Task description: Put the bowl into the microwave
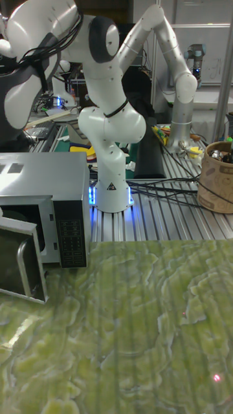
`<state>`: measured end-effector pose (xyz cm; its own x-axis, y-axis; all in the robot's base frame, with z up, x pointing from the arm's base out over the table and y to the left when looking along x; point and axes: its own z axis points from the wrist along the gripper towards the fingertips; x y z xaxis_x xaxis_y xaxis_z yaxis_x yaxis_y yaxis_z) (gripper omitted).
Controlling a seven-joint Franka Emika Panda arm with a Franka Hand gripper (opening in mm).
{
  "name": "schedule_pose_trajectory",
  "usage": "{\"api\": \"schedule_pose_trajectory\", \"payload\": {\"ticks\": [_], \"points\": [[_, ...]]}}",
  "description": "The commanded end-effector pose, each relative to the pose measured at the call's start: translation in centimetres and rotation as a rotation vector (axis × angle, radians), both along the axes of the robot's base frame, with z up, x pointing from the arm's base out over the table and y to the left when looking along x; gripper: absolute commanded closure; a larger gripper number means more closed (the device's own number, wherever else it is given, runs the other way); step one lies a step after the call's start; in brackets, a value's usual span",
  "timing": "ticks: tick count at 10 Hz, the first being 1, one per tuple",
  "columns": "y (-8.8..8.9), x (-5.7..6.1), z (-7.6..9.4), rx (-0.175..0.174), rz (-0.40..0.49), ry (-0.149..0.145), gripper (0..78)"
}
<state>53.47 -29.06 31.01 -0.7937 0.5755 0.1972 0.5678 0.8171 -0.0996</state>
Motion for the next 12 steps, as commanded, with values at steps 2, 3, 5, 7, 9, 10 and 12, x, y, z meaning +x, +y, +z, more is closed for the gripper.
{"api": "schedule_pose_trajectory", "payload": {"ticks": [2, 3, 5, 7, 9, 10, 12], "points": [[0.9, -3.2, -1.1, -0.026, 0.016, 0.029, 76.4], [1.1, -4.4, -1.2, -0.043, 0.028, 0.044, 76.4], [1.4, -6.7, -0.2, -0.076, 0.069, 0.134, 76.4], [1.4, -9.3, 0.7, -0.114, 0.109, 0.174, 76.4], [1.2, -10.5, 1.2, -0.132, 0.136, 0.196, 76.4], [0.7, -12.3, 1.4, -0.142, 0.174, 0.205, 76.4], [0.3, -11.2, 1.1, -0.148, 0.170, 0.197, 76.4]]}}
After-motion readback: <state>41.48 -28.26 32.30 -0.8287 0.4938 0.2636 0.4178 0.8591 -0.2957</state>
